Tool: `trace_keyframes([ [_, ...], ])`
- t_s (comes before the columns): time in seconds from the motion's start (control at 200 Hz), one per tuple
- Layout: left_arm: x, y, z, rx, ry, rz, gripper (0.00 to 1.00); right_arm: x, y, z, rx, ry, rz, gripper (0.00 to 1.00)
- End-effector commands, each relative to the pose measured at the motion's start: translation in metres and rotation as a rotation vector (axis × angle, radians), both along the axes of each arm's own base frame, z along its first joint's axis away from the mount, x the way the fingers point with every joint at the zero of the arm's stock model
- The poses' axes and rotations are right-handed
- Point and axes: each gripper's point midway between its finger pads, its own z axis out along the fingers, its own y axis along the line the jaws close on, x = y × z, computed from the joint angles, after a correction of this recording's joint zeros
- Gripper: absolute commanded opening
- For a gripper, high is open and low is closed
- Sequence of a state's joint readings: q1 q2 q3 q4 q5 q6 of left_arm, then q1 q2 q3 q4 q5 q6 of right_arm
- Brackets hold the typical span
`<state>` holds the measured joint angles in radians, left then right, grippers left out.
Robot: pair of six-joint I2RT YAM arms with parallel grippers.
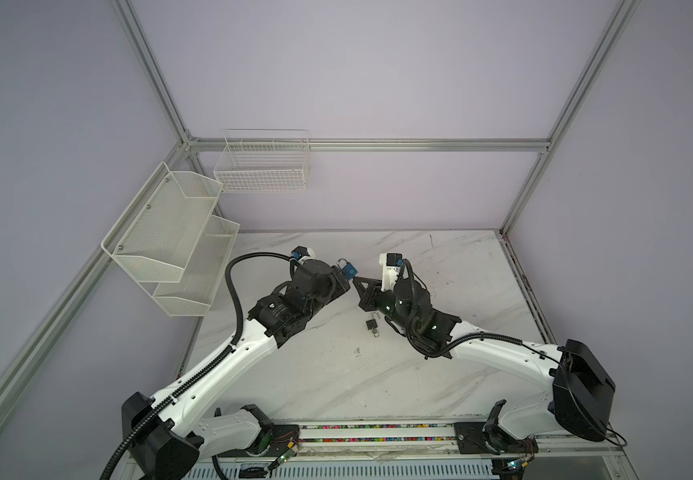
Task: Unlock with the key
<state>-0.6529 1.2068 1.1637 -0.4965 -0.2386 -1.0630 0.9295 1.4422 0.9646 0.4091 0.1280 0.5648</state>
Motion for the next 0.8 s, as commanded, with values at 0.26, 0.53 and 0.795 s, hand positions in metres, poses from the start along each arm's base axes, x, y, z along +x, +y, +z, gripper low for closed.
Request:
trace_keyframes([
  [0.26, 0.019, -0.015, 0.063, -0.232, -0.134, 0.009, 0.57, 0.007, -0.009, 0.032, -0.071, -0.192, -0.077, 0.00],
  [0.53, 0.028, -0.023, 0.056, -0.253, -0.105, -0.008, 0.59, 0.002, -0.008, 0.033, -0.092, -0.214, -0.095, 0.00],
  [0.795, 0.031, -0.031, 0.045, -0.279, -0.065, -0.016, 0.58, 0.000, -0.008, 0.036, -0.112, -0.238, -0.115, 0.00],
])
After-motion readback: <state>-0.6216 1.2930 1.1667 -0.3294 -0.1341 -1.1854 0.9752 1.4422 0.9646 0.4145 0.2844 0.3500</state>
